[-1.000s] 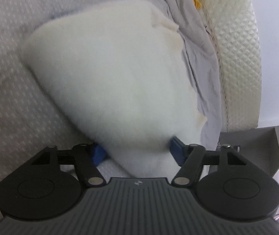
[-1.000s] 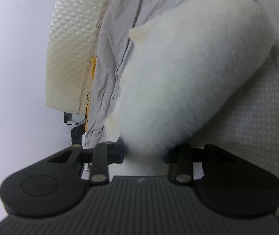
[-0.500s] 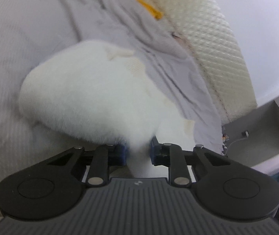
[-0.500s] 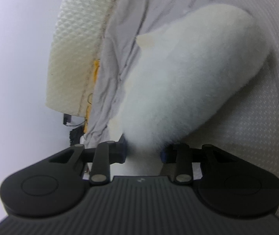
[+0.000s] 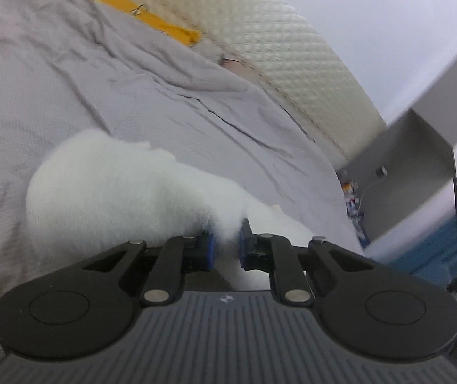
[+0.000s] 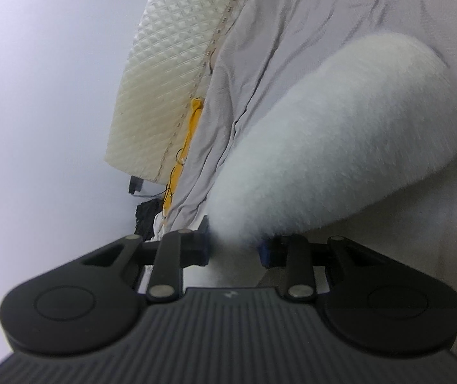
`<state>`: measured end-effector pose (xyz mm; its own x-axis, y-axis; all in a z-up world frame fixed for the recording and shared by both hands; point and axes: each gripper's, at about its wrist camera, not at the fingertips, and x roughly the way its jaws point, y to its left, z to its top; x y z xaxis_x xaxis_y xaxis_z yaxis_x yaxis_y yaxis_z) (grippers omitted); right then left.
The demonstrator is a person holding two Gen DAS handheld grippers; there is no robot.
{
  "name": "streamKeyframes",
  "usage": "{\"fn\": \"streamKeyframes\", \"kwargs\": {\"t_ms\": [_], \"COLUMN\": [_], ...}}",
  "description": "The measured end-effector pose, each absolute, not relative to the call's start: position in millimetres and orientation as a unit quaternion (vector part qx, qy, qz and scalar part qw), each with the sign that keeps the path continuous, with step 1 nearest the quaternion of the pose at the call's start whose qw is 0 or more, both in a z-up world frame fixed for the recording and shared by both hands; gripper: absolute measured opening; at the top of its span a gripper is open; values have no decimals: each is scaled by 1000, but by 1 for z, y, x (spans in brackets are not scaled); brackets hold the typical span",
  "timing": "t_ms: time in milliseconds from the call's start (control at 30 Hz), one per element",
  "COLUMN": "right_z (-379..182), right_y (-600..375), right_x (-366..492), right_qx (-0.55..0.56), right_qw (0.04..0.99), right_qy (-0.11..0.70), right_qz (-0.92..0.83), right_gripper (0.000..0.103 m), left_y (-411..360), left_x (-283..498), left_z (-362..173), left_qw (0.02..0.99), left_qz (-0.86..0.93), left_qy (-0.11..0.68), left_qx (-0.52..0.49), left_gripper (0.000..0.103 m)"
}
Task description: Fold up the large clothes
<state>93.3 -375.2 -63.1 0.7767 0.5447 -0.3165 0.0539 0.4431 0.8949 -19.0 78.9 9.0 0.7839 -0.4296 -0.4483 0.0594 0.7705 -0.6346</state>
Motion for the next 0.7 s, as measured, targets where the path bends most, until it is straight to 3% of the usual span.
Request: {"fn": "streamKeyframes", "kwargs": {"t_ms": [333, 700], "right_z": [-75, -49], "right_y": [-378, -382], "right_x": [77, 149], "right_qx": [512, 531], "right_qw": [777, 764], "right_qy": [333, 327], "right_qz": [152, 165], "right_gripper": [36, 51], "left_y": [84, 72], "left_x": [-31, 62], "left_z": [-2, 22], "left_qw": [881, 889], "left_qz": [-142, -118], "left_qy": [305, 298], "left_qx": [-334, -328], "left_gripper": [16, 16]}}
